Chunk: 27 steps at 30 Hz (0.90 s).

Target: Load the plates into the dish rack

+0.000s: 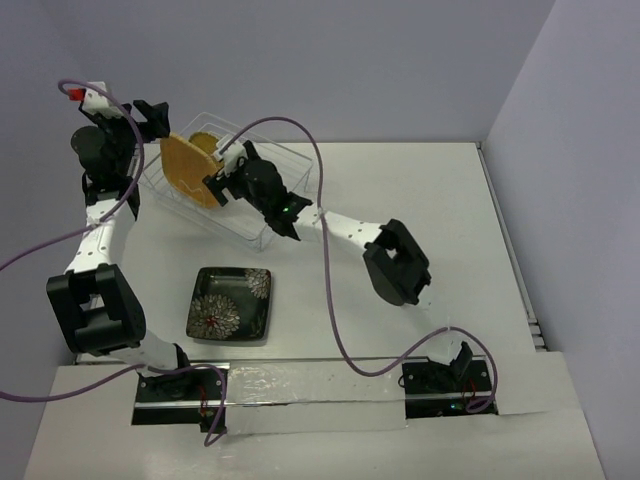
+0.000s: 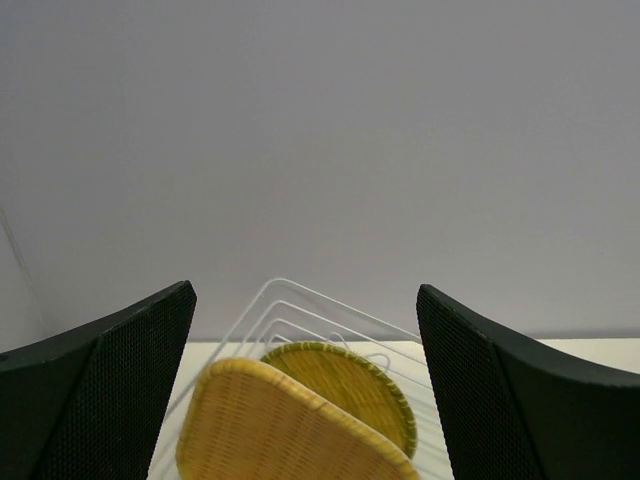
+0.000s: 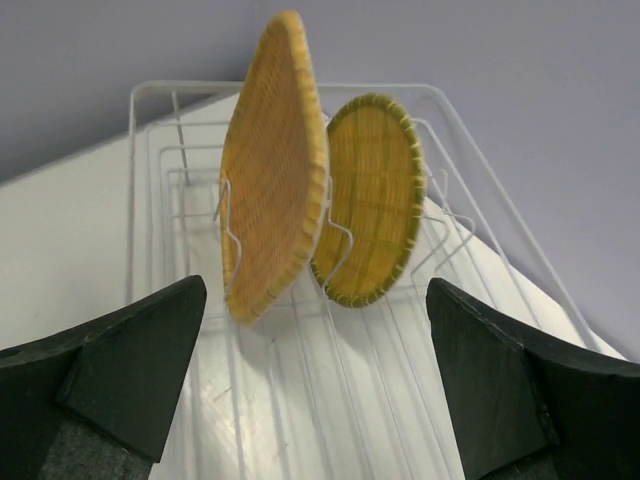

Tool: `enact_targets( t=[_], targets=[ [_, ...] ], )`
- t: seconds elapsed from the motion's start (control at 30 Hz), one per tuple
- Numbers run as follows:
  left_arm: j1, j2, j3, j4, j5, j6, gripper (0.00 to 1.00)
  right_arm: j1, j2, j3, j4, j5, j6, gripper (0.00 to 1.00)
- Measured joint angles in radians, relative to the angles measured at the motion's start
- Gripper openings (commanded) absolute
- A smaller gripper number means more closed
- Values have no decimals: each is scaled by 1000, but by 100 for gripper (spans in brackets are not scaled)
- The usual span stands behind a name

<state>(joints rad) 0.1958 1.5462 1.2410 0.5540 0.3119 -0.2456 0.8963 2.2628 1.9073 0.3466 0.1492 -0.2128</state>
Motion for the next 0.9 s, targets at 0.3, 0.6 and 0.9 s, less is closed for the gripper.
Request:
enact_targets(
  t=[0.3, 0.6, 0.9],
  targets=[
    [0, -175, -39, -337, -99, -226, 99, -29, -494, -414, -14, -19, 198, 100],
    [-103, -463, -391, -652, -356, -428, 99, -56, -711, -746, -111, -117, 442, 100],
    [-138, -700, -747, -877, -471, -629, 99, -9, -716, -918, -174, -260, 626, 100]
  ],
)
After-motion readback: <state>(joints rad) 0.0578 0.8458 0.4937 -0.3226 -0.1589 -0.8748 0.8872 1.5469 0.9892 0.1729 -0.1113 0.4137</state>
